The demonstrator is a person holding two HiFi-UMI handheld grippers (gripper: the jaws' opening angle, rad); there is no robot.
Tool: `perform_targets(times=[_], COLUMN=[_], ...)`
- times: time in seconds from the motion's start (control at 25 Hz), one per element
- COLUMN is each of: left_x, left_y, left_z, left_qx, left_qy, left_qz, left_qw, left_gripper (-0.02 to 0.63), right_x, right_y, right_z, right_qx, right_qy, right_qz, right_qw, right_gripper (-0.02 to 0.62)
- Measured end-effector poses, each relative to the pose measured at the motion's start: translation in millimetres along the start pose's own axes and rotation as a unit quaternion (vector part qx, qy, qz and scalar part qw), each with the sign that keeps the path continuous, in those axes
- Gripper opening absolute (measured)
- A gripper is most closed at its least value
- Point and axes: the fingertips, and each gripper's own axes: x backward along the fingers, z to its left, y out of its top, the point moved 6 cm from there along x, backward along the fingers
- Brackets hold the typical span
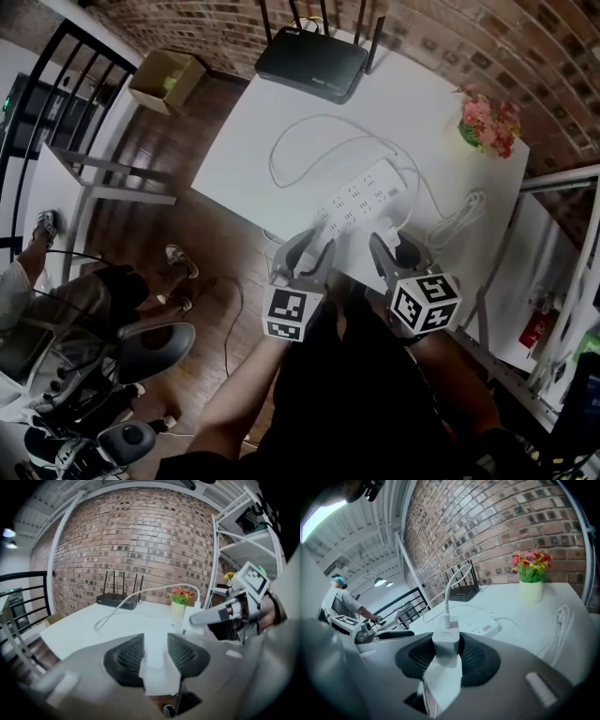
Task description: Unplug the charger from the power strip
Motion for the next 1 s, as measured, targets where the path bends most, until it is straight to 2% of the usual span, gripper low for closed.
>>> perform_targets(times=[0.12,0.24,0.44,0.6,0.72,0.84,1.0], left_x=[19,33,54,62,67,70,69], left_y=[5,6,9,15,19,25,24], left_z=[-11,-22,-30,-35,-39,-43,-47], left_qx=[0.024,0.031,0.046,0.054,0.057,0.069,0.059], left_qy=[-0.013,-0.034,-0.041,-0.048,-0.054,-0.065,-0.088], left_qz=[-0.004,-0.001,-0.005,-0.012,-0.014,-0.012,0.020], left_qw=[0.9996,0.9989,0.9981,0.9973,0.9968,0.9954,0.9941], left_gripper=[0.145,0.146,0.146,0.145,0.145,0.145,0.146], right_x=[8,15,27,27,29,30,26], right_y=[-7,-17,-39,-60,-72,-79,-83], right_z=[-11,-24,-47,-64,-73,-77,-84], right_qx=[-0.051,-0.102,-0.200,-0.272,-0.299,-0.308,-0.307], right_qy=[-0.005,-0.015,-0.031,-0.028,-0.033,-0.039,-0.050], right_qz=[0.012,0.023,0.031,0.044,0.051,0.049,0.055], right_qw=[0.999,0.994,0.979,0.961,0.952,0.949,0.949], right_gripper=[0.143,0.143,0.143,0.143,0.143,0.143,0.143])
